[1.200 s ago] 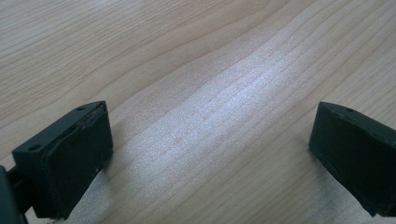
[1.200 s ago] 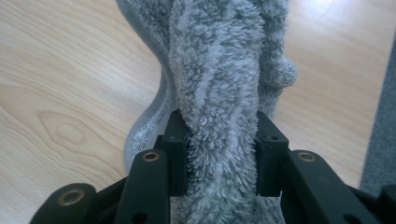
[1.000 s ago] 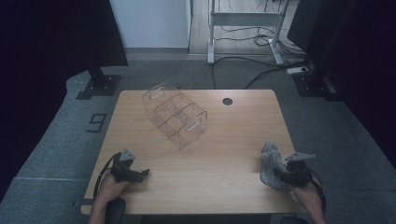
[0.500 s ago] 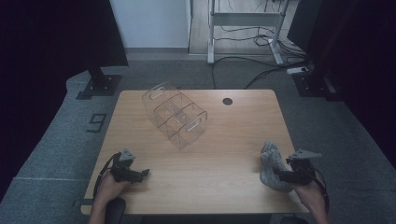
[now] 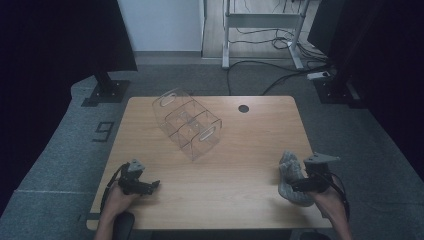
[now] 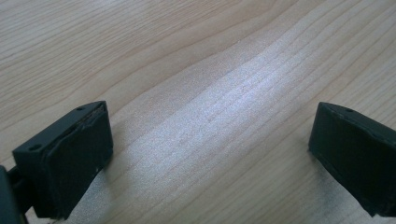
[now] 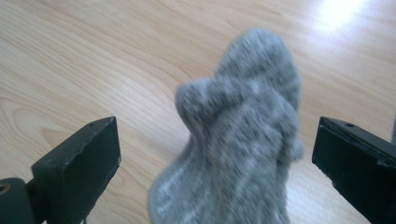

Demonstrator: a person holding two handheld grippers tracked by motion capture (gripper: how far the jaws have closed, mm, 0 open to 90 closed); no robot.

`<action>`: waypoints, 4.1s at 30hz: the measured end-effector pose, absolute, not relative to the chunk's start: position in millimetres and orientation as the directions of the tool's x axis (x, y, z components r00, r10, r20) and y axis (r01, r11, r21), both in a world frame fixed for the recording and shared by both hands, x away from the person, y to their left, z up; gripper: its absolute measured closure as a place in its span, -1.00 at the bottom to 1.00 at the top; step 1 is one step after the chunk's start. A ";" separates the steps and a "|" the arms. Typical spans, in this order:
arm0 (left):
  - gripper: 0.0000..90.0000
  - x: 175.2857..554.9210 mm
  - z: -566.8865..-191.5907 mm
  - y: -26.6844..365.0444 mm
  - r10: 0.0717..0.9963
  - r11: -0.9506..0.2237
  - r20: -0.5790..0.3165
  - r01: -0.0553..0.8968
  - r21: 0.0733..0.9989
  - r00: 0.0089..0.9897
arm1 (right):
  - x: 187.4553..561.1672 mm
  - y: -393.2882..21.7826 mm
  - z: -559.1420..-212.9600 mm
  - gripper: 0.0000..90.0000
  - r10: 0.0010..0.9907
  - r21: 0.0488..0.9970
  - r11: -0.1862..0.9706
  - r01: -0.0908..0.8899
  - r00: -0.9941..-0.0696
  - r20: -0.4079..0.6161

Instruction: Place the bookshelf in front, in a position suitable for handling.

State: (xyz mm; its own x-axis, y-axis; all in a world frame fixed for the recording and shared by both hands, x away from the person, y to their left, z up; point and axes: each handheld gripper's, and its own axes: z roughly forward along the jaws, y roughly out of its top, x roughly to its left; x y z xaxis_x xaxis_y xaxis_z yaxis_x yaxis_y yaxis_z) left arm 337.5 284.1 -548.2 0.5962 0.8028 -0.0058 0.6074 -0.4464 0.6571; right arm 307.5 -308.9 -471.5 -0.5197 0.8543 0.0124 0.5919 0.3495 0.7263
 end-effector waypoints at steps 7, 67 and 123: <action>-1.00 337.4 -545.1 284.0 0.804 -0.446 -0.022 0.628 0.638 0.594 | 315.8 -283.9 -462.8 -1.00 0.821 0.740 0.387 0.550 -0.571 -0.005; 0.11 428.7 -467.8 203.9 0.716 -0.456 0.002 0.465 0.759 0.698 | 351.6 -184.2 -459.6 -0.97 0.709 0.757 0.437 0.486 -0.704 0.043; 0.07 392.9 -474.3 129.8 0.627 -0.488 -0.044 0.436 0.756 0.778 | 359.4 -168.4 -461.3 -0.87 0.708 0.755 0.428 0.498 -0.704 0.063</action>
